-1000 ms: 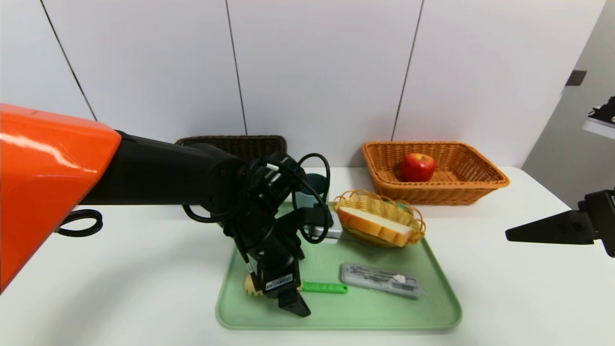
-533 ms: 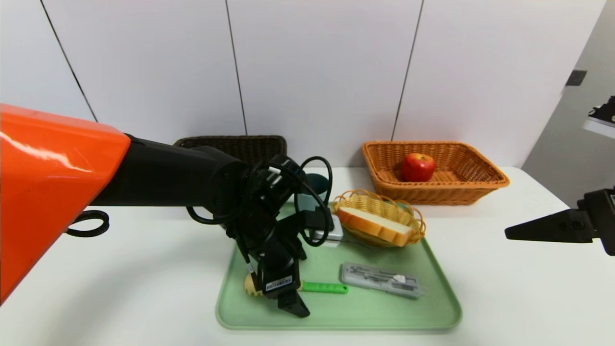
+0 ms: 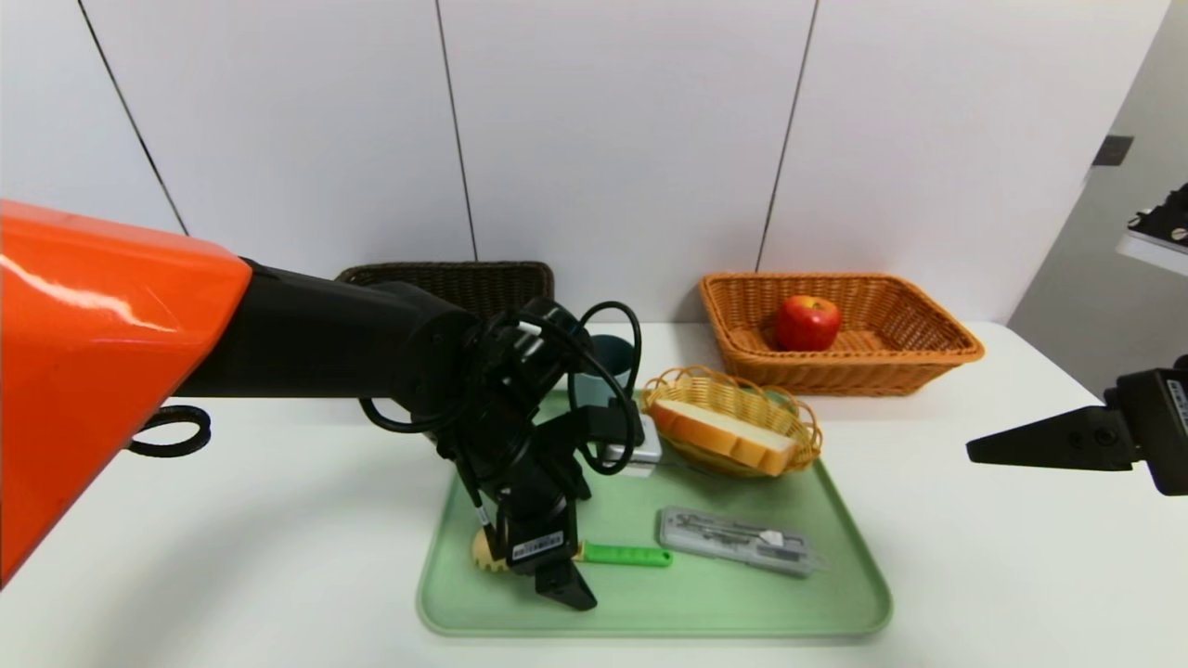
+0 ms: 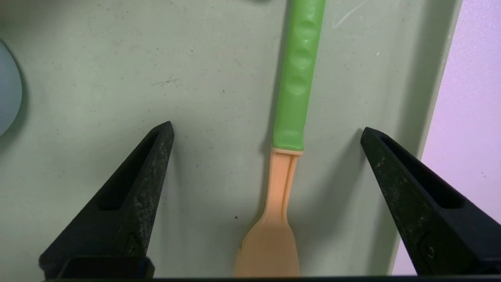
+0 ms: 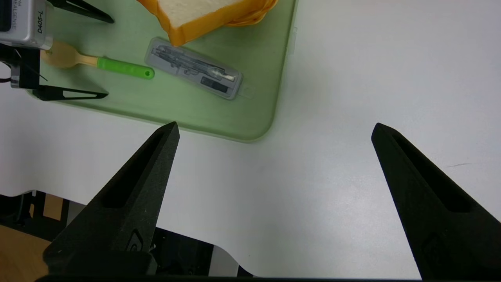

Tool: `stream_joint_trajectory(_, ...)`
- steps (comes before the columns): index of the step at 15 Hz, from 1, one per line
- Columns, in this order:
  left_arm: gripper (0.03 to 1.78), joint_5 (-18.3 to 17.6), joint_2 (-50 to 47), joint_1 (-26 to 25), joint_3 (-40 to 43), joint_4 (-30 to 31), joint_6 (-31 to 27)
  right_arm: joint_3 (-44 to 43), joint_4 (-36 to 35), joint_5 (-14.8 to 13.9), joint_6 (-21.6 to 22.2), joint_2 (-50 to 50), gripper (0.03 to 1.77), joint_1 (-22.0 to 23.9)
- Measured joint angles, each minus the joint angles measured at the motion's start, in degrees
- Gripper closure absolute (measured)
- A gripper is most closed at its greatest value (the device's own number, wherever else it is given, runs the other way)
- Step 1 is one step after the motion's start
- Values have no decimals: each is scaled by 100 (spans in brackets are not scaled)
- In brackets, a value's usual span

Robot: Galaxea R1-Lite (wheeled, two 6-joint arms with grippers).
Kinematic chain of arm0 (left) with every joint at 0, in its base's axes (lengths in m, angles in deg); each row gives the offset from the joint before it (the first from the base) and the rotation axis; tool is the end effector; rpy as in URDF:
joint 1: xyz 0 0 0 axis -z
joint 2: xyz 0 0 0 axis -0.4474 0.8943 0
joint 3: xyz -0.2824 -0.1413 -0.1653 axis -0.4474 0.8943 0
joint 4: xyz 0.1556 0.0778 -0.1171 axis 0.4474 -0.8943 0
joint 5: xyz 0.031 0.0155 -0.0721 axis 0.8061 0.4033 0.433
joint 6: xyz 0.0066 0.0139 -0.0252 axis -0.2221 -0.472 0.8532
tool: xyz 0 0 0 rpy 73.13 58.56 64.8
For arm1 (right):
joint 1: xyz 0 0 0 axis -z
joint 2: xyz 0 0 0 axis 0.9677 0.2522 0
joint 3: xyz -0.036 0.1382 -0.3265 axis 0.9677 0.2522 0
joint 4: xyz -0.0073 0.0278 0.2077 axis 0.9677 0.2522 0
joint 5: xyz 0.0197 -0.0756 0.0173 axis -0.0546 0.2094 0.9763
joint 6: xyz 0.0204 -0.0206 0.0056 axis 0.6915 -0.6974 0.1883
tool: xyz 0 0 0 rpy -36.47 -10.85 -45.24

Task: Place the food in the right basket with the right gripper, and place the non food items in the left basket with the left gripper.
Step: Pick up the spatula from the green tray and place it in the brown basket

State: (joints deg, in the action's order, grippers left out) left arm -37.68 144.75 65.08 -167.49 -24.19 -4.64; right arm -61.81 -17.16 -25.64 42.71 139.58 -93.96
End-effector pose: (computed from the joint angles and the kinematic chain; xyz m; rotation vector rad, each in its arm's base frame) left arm 0.3168 -0.2643 0.1781 0.8209 0.7862 -1.3040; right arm 0.1577 0.0550 0.3318 0.0947 0.8730 0.2757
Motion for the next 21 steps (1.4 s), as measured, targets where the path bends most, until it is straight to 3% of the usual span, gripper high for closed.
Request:
stream_joint_trajectory(19, 12, 101, -28, 0, 30, 37, -193, 41, -6, 41, -2, -16, 10, 11)
stream_joint_trajectory(21, 44, 105, -22, 0, 22, 37, -193, 41, -11, 41, 0, -16, 10, 11)
